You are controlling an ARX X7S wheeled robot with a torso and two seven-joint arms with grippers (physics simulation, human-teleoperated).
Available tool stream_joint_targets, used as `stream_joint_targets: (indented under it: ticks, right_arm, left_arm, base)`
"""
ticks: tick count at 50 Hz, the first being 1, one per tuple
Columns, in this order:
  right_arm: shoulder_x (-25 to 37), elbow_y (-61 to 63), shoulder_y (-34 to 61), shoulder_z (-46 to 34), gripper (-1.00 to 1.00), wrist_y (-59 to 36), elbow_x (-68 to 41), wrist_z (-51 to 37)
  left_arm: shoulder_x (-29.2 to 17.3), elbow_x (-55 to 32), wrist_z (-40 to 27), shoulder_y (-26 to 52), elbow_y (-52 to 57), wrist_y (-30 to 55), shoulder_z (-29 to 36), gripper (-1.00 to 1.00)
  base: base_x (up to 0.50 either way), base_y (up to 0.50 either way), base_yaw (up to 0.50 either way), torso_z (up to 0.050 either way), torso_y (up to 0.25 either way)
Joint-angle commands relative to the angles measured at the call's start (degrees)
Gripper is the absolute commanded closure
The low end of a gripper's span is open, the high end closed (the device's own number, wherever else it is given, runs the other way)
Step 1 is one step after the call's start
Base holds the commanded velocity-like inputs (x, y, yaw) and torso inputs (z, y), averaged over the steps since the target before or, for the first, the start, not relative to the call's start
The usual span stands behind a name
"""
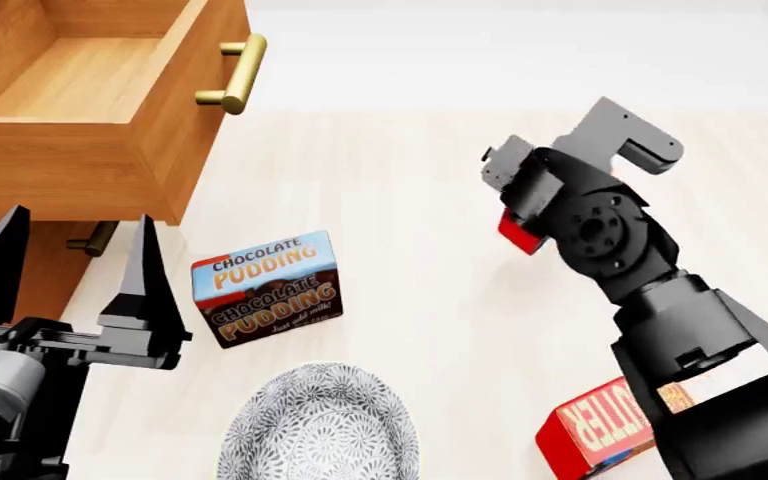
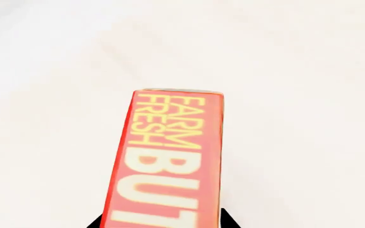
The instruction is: Put the butter at the front in the top drawer of the cabinet and close it.
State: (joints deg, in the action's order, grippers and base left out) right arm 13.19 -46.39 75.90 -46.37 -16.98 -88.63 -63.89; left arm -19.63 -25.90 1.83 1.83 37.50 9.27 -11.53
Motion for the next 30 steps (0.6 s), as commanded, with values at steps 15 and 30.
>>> stream_joint_targets:
  ticks: [15, 30]
  right_arm:
    - [16.43, 34.88, 8.59, -10.44, 1.0, -18.67, 8.37, 6.97]
    - [24.01, 52.66, 12.88, -27.96, 1.0, -24.62, 33.01, 8.02]
  left_arm:
    - [-0.47, 0.03, -1.07, 0.11, 0.51, 0.78, 0.91, -1.0]
    - [-0.55, 0.39, -1.4, 0.74, -0.49, 1.18, 2.07, -1.0]
  base:
    - [0.0, 0.0, 0.0, 0.0, 0.0]
    - [0.0, 0.0, 0.0, 0.0, 0.0]
